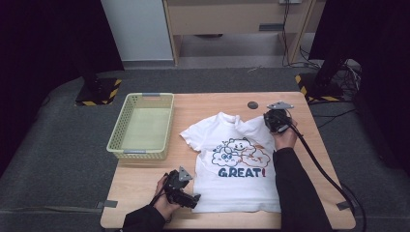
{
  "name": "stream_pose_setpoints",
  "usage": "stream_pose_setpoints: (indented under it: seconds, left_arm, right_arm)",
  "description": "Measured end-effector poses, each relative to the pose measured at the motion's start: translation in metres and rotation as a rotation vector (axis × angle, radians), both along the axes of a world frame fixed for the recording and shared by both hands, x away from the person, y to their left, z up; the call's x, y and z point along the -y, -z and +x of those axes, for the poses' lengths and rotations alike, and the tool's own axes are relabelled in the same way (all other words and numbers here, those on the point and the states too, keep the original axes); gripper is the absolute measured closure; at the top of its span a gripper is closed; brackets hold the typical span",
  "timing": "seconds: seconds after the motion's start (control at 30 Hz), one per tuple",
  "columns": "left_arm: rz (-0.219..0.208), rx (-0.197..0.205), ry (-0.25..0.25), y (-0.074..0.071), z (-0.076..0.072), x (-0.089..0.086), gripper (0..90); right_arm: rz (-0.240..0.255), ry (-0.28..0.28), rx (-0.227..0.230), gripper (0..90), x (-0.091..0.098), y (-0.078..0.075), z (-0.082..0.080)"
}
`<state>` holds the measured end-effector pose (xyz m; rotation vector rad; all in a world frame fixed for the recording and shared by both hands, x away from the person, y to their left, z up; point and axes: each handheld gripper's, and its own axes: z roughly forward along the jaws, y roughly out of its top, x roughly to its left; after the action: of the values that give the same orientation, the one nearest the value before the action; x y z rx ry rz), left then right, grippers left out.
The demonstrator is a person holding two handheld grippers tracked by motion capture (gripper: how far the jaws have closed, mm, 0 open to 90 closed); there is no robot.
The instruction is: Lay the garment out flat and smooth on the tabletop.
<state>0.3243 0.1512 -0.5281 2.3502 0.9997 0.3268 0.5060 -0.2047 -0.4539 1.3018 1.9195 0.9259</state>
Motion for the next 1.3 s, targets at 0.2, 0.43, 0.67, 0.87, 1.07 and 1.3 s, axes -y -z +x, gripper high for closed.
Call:
stream_pose_setpoints:
  seconds: [0.2, 0.43, 0.67, 0.87, 1.07, 1.3]
  left_arm:
    - [0.000, 0.000, 0.000, 0.000, 0.000, 0.000, 0.0]
    - [0.000, 0.000, 0.000, 0.000, 0.000, 0.000, 0.0]
    - [0.002, -0.001, -0.001, 0.000, 0.000, 0.000, 0.0]
    - [0.002, -0.001, -0.001, 0.000, 0.000, 0.000, 0.0]
    - [0.002, -0.001, -0.001, 0.000, 0.000, 0.000, 0.0]
    - [0.002, -0.002, -0.002, 0.000, 0.000, 0.000, 0.0]
  right_arm:
    - [-0.005, 0.160, -0.004, 90.0, 0.031, 0.001, 0.004]
    - [0.025, 0.269, -0.046, 87.5, 0.056, 0.015, 0.005]
    - [0.067, 0.195, 0.011, 64.8, 0.054, 0.009, -0.002]
    - [0.088, 0.078, -0.054, 42.9, 0.039, 0.027, -0.001]
    - [0.071, 0.052, -0.145, 29.2, 0.023, 0.057, 0.004]
    - [0.042, 0.076, -0.183, 22.2, 0.019, 0.075, 0.007]
